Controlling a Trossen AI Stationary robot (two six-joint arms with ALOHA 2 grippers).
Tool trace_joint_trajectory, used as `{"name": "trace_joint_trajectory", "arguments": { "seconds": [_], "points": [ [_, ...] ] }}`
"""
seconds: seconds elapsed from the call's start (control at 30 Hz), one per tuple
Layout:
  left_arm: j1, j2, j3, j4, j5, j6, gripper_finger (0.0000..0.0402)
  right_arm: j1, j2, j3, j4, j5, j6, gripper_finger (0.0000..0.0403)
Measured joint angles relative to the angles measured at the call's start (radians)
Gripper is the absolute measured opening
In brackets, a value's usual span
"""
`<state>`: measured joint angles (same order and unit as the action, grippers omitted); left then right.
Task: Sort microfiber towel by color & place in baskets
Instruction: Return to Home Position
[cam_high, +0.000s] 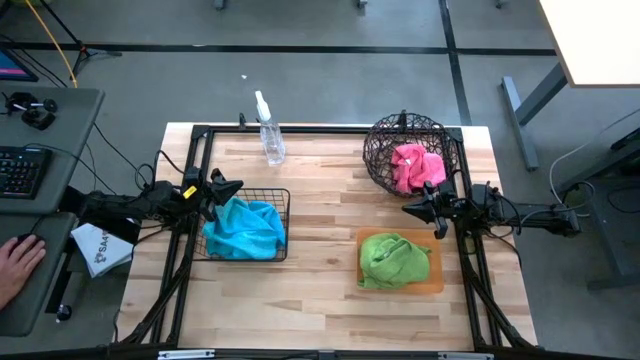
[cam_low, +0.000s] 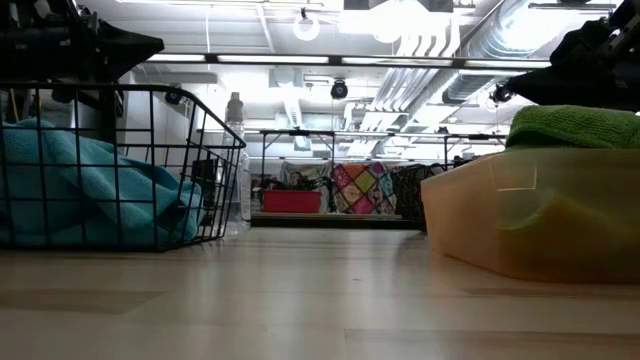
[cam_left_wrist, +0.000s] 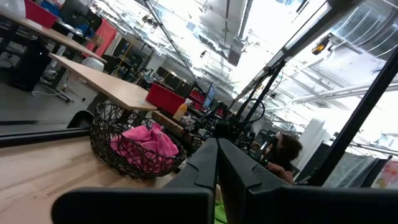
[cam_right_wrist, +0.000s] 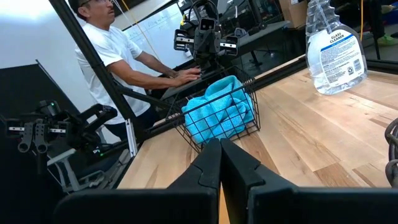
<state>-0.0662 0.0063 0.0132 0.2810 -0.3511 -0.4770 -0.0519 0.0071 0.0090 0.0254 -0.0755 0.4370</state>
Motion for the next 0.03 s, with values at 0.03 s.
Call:
{"name": "trace_joint_trajectory", "arguments": {
  "seconds": [0.03],
  "points": [
    [0.000,0.000,0.000,0.000,0.000,0.000,0.0000,0.000,0.000,0.000,0.000,0.000,0.000,0.0000]
  ]
}}
